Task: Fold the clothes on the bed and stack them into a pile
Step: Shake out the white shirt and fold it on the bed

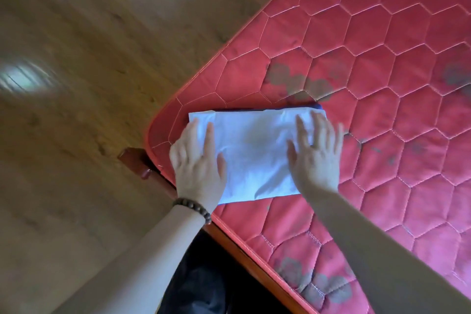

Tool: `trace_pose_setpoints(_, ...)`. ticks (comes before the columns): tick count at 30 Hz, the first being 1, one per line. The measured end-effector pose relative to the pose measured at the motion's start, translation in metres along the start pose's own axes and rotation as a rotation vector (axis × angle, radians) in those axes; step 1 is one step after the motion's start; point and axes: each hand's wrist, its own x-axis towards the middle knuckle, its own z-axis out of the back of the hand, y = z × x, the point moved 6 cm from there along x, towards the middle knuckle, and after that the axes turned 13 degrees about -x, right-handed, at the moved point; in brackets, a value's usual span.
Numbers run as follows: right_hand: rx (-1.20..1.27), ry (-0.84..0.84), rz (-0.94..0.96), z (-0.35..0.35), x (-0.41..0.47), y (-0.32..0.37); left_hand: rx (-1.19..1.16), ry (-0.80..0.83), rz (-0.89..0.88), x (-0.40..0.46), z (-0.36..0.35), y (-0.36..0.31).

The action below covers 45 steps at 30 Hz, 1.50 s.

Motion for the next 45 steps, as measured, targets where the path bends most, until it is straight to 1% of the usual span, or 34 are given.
trace_pose_setpoints(1, 0.039, -0.021, 0.111, 0.002, -0.001, 0.025, -0.006, 0.037, -0.081, 0.001, -0.007, -0.010)
trace_pose_setpoints(2, 0.050, 0.008, 0.218, 0.000, -0.002, 0.050, -0.004, 0.096, -0.131, 0.001, -0.018, -0.018)
trace_pose_setpoints(4, -0.003, 0.137, 0.363, -0.016, -0.006, 0.087, 0.049, 0.212, -0.123, 0.001, -0.038, -0.022)
trace_pose_setpoints(5, -0.027, 0.213, 0.382, -0.028, -0.007, 0.094, 0.084, 0.247, -0.098, 0.002, -0.046, -0.018)
trace_pose_setpoints(7, -0.055, 0.334, 0.346, -0.056, -0.007, 0.086, 0.126, 0.275, -0.089, 0.004, -0.059, -0.006)
trace_pose_setpoints(8, -0.090, 0.343, 0.337, -0.065, -0.007, 0.078, 0.139, 0.277, -0.102, 0.004, -0.063, -0.001)
trace_pose_setpoints(10, -0.159, 0.303, 0.338, -0.071, -0.006, 0.060, 0.151, 0.272, -0.125, 0.004, -0.068, 0.002)
trace_pose_setpoints(11, -0.156, 0.281, 0.313, -0.071, -0.006, 0.048, 0.147, 0.265, -0.131, 0.003, -0.069, 0.001)
trace_pose_setpoints(14, -0.117, 0.260, 0.147, -0.072, -0.006, 0.003, 0.141, 0.243, -0.146, 0.001, -0.071, 0.000)
trace_pose_setpoints(16, -0.080, 0.257, 0.061, -0.073, -0.007, -0.014, 0.133, 0.224, -0.123, 0.003, -0.070, 0.002)
trace_pose_setpoints(18, -0.030, 0.229, -0.029, -0.071, -0.009, -0.020, 0.110, 0.202, -0.048, 0.002, -0.066, 0.007)
trace_pose_setpoints(20, 0.018, 0.216, -0.164, -0.070, -0.014, -0.025, 0.074, 0.182, 0.032, 0.000, -0.060, 0.013)
trace_pose_setpoints(22, 0.065, 0.234, -0.268, -0.070, -0.022, -0.029, -0.036, 0.137, 0.126, -0.002, -0.054, 0.020)
trace_pose_setpoints(24, 0.058, 0.230, -0.320, -0.068, -0.027, -0.028, -0.167, 0.106, 0.234, -0.002, -0.047, 0.025)
trace_pose_setpoints(27, 0.032, 0.218, -0.334, -0.062, -0.026, -0.024, -0.272, 0.070, 0.253, -0.002, -0.040, 0.023)
trace_pose_setpoints(30, 0.081, 0.219, -0.331, -0.061, -0.023, -0.024, -0.358, 0.089, 0.271, 0.002, -0.038, 0.023)
trace_pose_setpoints(33, 0.134, 0.198, -0.312, -0.058, -0.015, -0.014, -0.319, 0.047, 0.238, 0.009, -0.028, 0.029)
trace_pose_setpoints(36, 0.152, 0.178, -0.264, -0.056, -0.006, 0.009, -0.294, 0.014, 0.273, 0.012, -0.016, 0.047)
trace_pose_setpoints(38, 0.128, 0.219, -0.267, -0.059, -0.003, 0.016, -0.269, 0.076, 0.317, 0.011, -0.017, 0.055)
trace_pose_setpoints(41, 0.066, 0.286, -0.276, -0.059, -0.004, 0.015, -0.209, 0.148, 0.332, 0.009, -0.020, 0.055)
trace_pose_setpoints(45, 0.051, 0.450, -0.245, -0.056, -0.003, 0.012, -0.009, 0.194, 0.373, 0.010, -0.013, 0.049)
